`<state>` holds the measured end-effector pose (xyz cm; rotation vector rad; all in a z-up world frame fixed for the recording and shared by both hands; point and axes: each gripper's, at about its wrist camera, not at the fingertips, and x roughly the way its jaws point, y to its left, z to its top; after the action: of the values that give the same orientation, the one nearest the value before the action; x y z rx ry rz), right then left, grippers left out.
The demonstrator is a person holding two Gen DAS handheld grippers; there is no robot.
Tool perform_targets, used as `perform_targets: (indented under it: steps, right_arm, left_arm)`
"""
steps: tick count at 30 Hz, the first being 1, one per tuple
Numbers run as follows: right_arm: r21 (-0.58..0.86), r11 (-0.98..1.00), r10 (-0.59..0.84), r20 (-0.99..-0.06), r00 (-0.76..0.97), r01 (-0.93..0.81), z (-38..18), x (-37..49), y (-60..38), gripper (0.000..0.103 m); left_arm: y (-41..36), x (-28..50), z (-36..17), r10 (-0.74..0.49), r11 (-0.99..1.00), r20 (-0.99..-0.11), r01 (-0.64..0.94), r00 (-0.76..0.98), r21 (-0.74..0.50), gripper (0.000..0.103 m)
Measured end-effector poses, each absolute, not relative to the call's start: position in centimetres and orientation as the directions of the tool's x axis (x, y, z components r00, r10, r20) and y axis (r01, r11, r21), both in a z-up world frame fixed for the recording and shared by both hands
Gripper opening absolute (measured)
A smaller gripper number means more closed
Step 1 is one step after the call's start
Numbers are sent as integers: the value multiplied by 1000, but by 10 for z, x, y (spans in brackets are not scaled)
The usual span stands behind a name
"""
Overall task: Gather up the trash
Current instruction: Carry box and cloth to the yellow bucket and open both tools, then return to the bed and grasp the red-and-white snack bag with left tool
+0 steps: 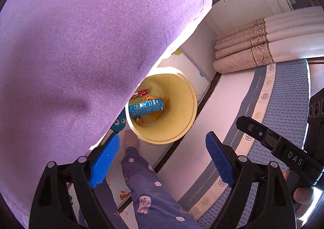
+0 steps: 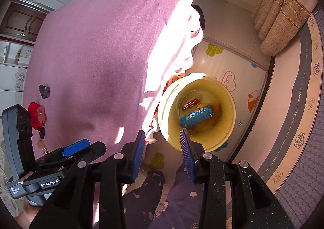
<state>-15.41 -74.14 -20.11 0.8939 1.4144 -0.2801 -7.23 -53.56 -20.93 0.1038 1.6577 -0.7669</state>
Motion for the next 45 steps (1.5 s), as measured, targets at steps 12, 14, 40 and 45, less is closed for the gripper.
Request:
perform_targets:
  steps: [12, 14, 40, 45]
  right_arm:
    - [414, 736, 361, -909, 206, 536, -174, -92, -680, 37]
    - [421, 751, 369, -906, 206, 508, -169, -79, -664, 37]
    - [505, 857, 495, -862, 114, 104, -139, 81, -361, 37]
    - [515, 857, 512, -855, 82, 22, -139, 106, -311, 37]
  left_arm:
    - [-464, -42, -191, -392, 817, -903, 384, -176, -430, 86]
    - [-447, -35, -189, -400, 826, -902, 362, -161, -431, 86]
    - [-118, 51, -195, -358, 931, -929, -44, 91, -363, 86]
    - [-60, 62, -202, -325, 925, -937, -162, 130, -343, 86]
